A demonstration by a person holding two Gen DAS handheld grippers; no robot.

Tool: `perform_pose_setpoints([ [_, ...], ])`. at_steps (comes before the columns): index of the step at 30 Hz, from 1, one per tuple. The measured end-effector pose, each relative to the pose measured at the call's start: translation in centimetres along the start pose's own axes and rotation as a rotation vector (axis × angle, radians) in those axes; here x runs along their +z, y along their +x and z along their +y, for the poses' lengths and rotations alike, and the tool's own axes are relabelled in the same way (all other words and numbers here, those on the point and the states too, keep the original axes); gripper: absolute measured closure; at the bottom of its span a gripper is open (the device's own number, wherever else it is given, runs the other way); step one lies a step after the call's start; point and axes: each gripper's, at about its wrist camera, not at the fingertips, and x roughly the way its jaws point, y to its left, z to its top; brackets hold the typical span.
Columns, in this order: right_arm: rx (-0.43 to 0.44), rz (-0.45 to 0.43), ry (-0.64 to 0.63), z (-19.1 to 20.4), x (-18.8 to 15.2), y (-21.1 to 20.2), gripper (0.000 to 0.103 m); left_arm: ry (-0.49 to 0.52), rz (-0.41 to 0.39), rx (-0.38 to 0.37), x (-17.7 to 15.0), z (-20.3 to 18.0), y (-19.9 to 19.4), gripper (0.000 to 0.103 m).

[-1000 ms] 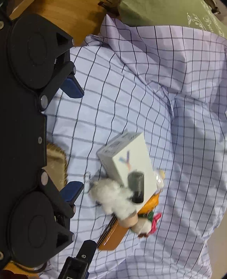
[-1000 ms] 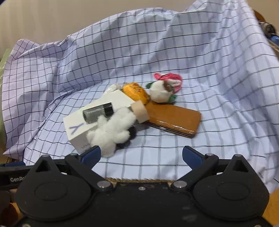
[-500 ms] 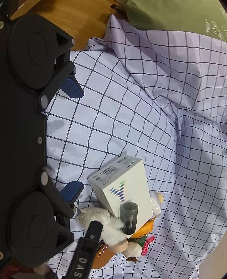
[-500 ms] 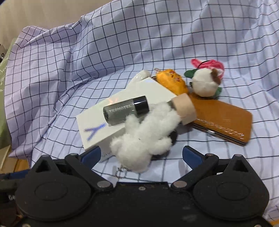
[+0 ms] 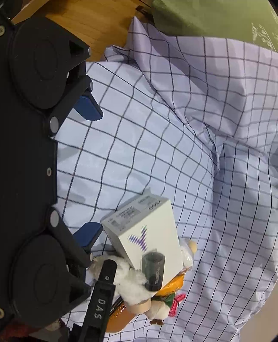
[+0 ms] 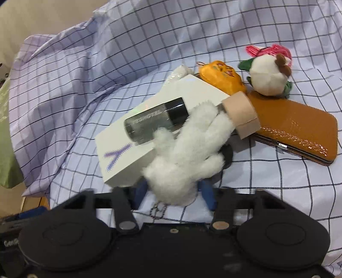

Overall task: Organize soft objects
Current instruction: 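Lower the right tool onto the white plush toy and close on it, then grasp the grey YESHOTEL bottle with the left tool while the right tool holds the plush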

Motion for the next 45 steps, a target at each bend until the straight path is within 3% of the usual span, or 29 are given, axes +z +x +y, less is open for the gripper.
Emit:
perform_pose_setpoints([
  [7, -0.072, -0.021, -0.023, 0.0, -0.3, -0.5, 0.061, 0.028, -0.021, -0.04, 1.3, -2.0, -0.5, 0.005],
  [8, -0.074, -0.02, -0.009, -0.3, -0.2, -0.5, 0.059, 0.032, -0.028, -0.044, 1.6, -2.2, -0.6, 0.005],
  [10, -0.093, -0.035, 0.02, -0.7, -0.1, -0.7, 0.044, 0.035, -0.039, -0.046, 1.9, -2.5, -0.9, 0.005],
  [18, -0.132, -0.046, 0.067, -1.4, 0.2, 0.3, 0.022, 0.017, -0.027, -0.051, 2.1, -2.5, -0.5, 0.005],
  [20, -0.133, -0.044, 0.071, -1.5, 0.4, 0.7, 0.024, 0.017, -0.028, -0.051, 2.1, -2.5, -0.5, 0.005],
  [25, -0.142, -0.049, 0.038, -1.3, 0.4, 0.6, 0.041, 0.006, -0.036, -0.06, 2.8, -2.7, -0.6, 0.005],
  [35, -0.155, -0.068, -0.011, -0.9, -0.1, 0.2, 0.042, -0.008, 0.006, -0.158, 5.4, -6.5, 0.5, 0.004],
  [45, -0.17, -0.091, -0.056, -0.6, -0.8, 0.0, 0.043, 0.03, 0.088, -0.171, 8.1, -11.3, 3.4, 0.004],
])
